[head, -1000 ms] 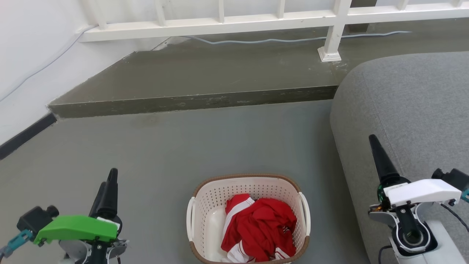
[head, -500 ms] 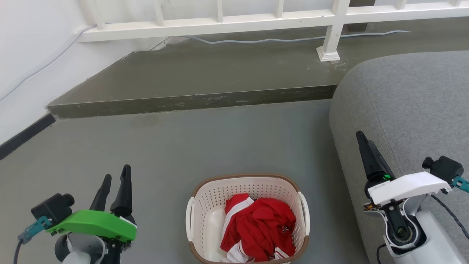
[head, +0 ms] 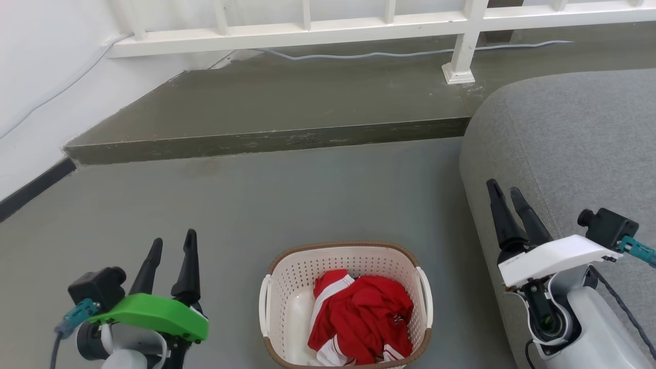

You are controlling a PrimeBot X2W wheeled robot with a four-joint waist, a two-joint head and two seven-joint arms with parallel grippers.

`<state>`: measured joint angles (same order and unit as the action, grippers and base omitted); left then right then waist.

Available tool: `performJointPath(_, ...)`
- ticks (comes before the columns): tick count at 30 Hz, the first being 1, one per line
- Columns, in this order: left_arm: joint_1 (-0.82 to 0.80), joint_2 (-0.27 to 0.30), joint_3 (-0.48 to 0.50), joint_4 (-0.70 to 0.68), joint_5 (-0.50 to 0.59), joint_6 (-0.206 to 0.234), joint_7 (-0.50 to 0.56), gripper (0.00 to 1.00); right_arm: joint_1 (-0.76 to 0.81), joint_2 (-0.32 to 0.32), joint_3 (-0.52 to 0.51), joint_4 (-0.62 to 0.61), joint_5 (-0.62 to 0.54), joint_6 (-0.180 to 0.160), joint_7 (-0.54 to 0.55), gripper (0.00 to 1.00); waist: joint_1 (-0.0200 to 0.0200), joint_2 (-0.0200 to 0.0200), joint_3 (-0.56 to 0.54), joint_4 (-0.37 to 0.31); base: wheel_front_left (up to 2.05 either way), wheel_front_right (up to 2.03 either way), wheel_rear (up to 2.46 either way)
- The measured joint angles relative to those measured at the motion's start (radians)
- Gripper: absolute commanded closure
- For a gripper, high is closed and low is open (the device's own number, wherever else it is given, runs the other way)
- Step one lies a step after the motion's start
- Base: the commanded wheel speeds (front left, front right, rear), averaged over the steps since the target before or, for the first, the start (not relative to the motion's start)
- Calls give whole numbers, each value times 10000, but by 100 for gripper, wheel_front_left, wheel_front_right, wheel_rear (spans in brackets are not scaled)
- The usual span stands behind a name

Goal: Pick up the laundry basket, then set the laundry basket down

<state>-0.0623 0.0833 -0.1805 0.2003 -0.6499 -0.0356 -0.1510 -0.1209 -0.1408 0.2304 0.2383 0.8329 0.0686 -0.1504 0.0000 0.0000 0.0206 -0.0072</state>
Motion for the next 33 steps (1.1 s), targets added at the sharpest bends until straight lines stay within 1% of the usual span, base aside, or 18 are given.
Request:
performJointPath(3,0,-25,-96,-40,349,12,-96,0,-28,0,71,-10,-433,-79,-90,0,0,0,11,-11,0,0,0)
performJointPath(16,-2,-71,-343,-165,1983,88,-571,0,-155,6,464,-38,-2132,-107,-571,0,0,0,82,-87,0,0,0)
performJointPath(18,-3,-77,-397,-180,2242,88,-631,0,-160,6,512,-50,-2401,-174,-608,0,0,0,93,-98,0,0,0)
performJointPath(28,-40,-105,-548,-247,3572,92,-995,0,-209,10,734,-73,-3689,-174,-976,0,0,0,166,-111,0,0,0)
performJointPath(33,-57,-127,-518,-265,3666,92,-1007,0,-249,75,669,-71,-3837,-174,-999,0,0,0,204,-102,0,0,0)
